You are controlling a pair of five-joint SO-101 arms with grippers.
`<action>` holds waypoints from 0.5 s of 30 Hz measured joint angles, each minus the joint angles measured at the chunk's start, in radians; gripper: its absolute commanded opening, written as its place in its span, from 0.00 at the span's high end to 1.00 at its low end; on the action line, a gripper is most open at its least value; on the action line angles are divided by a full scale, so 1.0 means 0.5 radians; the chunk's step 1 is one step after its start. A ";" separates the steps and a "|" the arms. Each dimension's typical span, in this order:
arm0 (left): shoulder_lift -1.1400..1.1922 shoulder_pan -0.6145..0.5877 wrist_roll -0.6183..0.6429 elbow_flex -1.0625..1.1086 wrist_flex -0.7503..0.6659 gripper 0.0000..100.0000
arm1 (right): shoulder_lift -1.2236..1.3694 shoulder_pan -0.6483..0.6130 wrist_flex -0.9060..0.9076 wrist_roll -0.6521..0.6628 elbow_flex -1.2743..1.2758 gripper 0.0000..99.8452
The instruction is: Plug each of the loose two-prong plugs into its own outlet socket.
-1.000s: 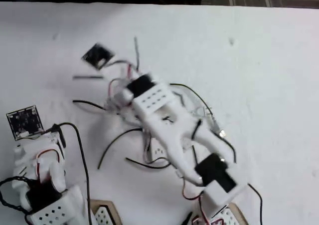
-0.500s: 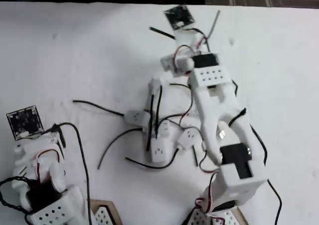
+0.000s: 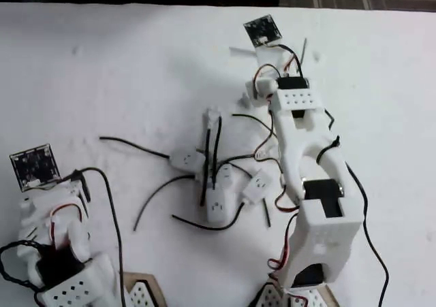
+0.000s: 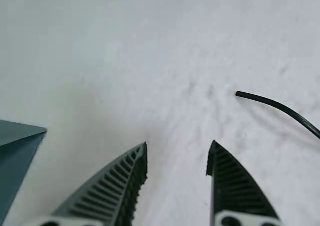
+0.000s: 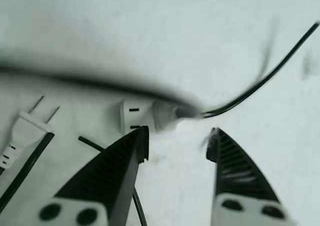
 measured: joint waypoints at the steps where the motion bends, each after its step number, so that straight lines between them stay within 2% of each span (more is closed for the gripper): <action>1: 0.000 0.000 0.000 0.000 0.000 0.79 | -0.003 0.003 0.055 0.000 -0.021 0.80; 5: 0.000 0.000 0.000 0.000 0.000 0.79 | -0.129 -0.009 0.328 0.000 -0.058 0.85; 11: 0.000 0.000 0.000 0.006 -0.055 0.79 | -0.433 -0.129 0.850 0.003 -0.058 0.99; 15: 0.000 0.049 -0.006 0.009 -0.092 0.79 | -0.601 -0.230 1.200 0.006 -0.058 0.97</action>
